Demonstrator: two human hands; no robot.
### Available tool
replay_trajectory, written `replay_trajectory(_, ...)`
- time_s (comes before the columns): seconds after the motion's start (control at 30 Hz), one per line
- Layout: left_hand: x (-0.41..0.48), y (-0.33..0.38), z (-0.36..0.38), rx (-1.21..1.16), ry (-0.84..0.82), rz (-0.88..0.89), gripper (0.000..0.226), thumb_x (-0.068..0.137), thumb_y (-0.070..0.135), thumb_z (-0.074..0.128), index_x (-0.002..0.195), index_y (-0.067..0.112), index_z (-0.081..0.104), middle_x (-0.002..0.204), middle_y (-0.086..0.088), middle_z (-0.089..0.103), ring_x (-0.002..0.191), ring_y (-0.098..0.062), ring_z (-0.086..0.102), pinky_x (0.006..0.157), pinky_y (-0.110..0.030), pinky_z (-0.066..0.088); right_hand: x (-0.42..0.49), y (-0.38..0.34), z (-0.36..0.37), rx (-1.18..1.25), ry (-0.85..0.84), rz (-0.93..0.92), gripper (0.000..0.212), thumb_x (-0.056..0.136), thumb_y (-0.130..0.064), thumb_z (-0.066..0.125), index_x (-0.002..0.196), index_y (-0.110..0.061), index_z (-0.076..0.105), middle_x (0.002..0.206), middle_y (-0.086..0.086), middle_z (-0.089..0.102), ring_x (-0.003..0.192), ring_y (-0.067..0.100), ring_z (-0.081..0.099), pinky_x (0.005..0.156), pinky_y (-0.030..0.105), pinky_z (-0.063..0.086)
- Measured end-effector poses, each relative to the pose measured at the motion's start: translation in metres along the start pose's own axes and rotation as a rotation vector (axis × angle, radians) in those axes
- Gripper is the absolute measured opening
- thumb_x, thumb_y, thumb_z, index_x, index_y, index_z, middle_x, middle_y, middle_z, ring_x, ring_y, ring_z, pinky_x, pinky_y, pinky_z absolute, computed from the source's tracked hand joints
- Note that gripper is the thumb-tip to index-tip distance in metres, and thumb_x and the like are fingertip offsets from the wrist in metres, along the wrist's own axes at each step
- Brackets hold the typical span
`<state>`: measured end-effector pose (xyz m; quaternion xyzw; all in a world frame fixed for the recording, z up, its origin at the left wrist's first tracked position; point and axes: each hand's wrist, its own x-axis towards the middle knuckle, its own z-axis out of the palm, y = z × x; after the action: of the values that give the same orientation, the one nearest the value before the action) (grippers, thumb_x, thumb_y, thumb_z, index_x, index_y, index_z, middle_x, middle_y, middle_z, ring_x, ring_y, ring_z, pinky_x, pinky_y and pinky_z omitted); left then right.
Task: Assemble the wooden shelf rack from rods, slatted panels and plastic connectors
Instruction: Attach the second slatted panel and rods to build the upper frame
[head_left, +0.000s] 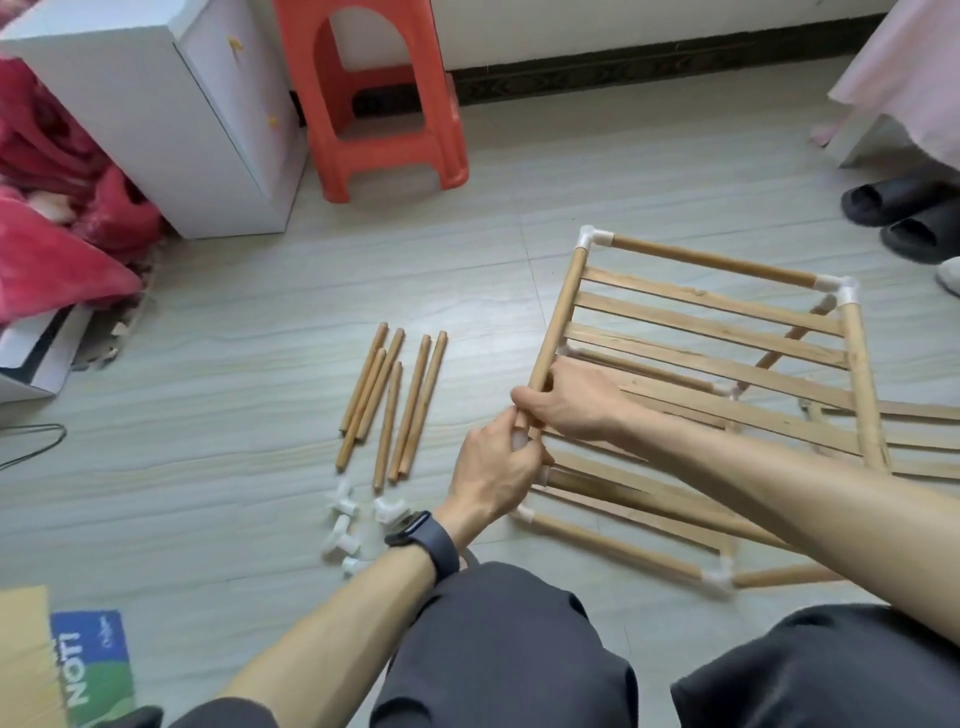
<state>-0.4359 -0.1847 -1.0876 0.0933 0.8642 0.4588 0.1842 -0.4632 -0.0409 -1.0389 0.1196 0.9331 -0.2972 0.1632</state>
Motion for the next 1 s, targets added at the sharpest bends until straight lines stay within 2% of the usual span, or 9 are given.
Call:
replay_trajectory(0.1, -0.003, 0.002, 0.011, -0.156, 0.010, -0.014, 0.022, 0.074, 0.029, 0.048, 0.095, 0.027, 0.053, 0.065, -0.001, 0.071, 0.064, -0.020, 0.071, 0.065, -0.044, 0.057, 0.003, 0.006, -0.005, 0.056, -0.078, -0.041, 0.047, 0.093, -0.056, 0.060, 0.079, -0.014, 0.076, 0.079, -0.002, 0.076, 0.078, 0.015, 0.069, 0.070, 0.031, 0.052)
replay_trajectory(0.23, -0.005, 0.002, 0.024, -0.270, 0.143, -0.030, 0.017, 0.070, 0.031, 0.051, 0.087, 0.028, 0.056, 0.065, 0.008, 0.067, 0.055, -0.021, 0.066, 0.052, -0.039, 0.053, 0.004, 0.011, -0.004, 0.103, -0.094, -0.058, 0.043, 0.093, -0.050, 0.064, 0.066, -0.017, 0.073, 0.063, -0.011, 0.070, 0.059, -0.001, 0.059, 0.060, 0.025, 0.041)
replay_trajectory(0.4, 0.001, -0.003, 0.024, -0.199, 0.222, 0.052, 0.021, 0.066, 0.041, 0.050, 0.081, 0.034, 0.064, 0.062, 0.008, 0.063, 0.052, -0.015, 0.060, 0.048, -0.023, 0.042, 0.003, 0.010, -0.011, 0.179, -0.137, -0.038, 0.040, 0.089, -0.043, 0.066, 0.068, -0.010, 0.074, 0.070, -0.002, 0.074, 0.061, 0.007, 0.059, 0.069, 0.032, 0.050)
replay_trajectory(0.53, 0.003, -0.006, 0.028, -0.181, 0.259, 0.101, 0.021, 0.071, 0.043, 0.046, 0.070, 0.028, 0.061, 0.055, 0.011, 0.057, 0.049, -0.011, 0.054, 0.044, -0.021, 0.035, 0.000, 0.012, -0.008, 0.102, -0.104, -0.055, 0.040, 0.093, -0.047, 0.065, 0.071, -0.014, 0.074, 0.065, -0.005, 0.070, 0.060, 0.005, 0.058, 0.059, 0.024, 0.041)
replay_trajectory(0.63, 0.005, -0.006, 0.030, -0.187, 0.284, 0.107, 0.031, 0.084, 0.049, 0.039, 0.070, 0.031, 0.060, 0.058, 0.014, 0.060, 0.054, -0.011, 0.056, 0.050, -0.028, 0.039, -0.005, 0.013, -0.009, 0.109, -0.096, -0.076, 0.041, 0.096, -0.046, 0.063, 0.078, -0.011, 0.074, 0.069, -0.005, 0.070, 0.063, 0.005, 0.059, 0.060, 0.025, 0.041)
replay_trajectory(0.77, 0.006, -0.005, 0.027, -0.164, 0.260, 0.078, 0.040, 0.090, 0.054, 0.034, 0.070, 0.029, 0.059, 0.063, 0.009, 0.064, 0.058, -0.012, 0.061, 0.058, -0.042, 0.048, -0.009, 0.016, -0.021, 0.165, -0.183, -0.112, 0.036, 0.101, -0.036, 0.057, 0.094, -0.004, 0.072, 0.096, 0.012, 0.074, 0.080, 0.017, 0.061, 0.082, 0.039, 0.051)
replay_trajectory(0.87, 0.013, -0.001, 0.013, -0.059, 0.154, 0.019, 0.040, 0.087, 0.060, 0.032, 0.079, 0.029, 0.056, 0.063, 0.003, 0.065, 0.062, -0.016, 0.065, 0.065, -0.051, 0.051, -0.025, 0.029, -0.039, -0.026, -0.224, -0.116, 0.036, 0.102, -0.039, 0.054, 0.131, -0.020, 0.063, 0.126, 0.001, 0.067, 0.112, 0.017, 0.060, 0.096, 0.026, 0.043)
replay_trajectory(0.93, 0.021, 0.002, 0.001, 0.063, 0.091, 0.003, 0.037, 0.090, 0.064, 0.033, 0.096, 0.033, 0.053, 0.074, 0.004, 0.069, 0.073, -0.016, 0.068, 0.071, -0.049, 0.055, -0.046, 0.048, -0.055, 0.001, -0.134, -0.093, 0.039, 0.101, -0.041, 0.055, 0.134, -0.022, 0.061, 0.129, -0.003, 0.066, 0.118, 0.013, 0.061, 0.105, 0.027, 0.044)
replay_trajectory(1.0, 0.026, 0.007, -0.008, 0.238, 0.091, 0.047, 0.042, 0.095, 0.061, 0.039, 0.121, 0.029, 0.047, 0.107, 0.002, 0.068, 0.092, -0.019, 0.065, 0.082, -0.045, 0.055, -0.075, 0.078, -0.069, 0.073, 0.099, -0.089, 0.031, 0.100, -0.039, 0.058, 0.126, -0.023, 0.066, 0.119, -0.007, 0.069, 0.109, 0.007, 0.063, 0.100, 0.030, 0.049)
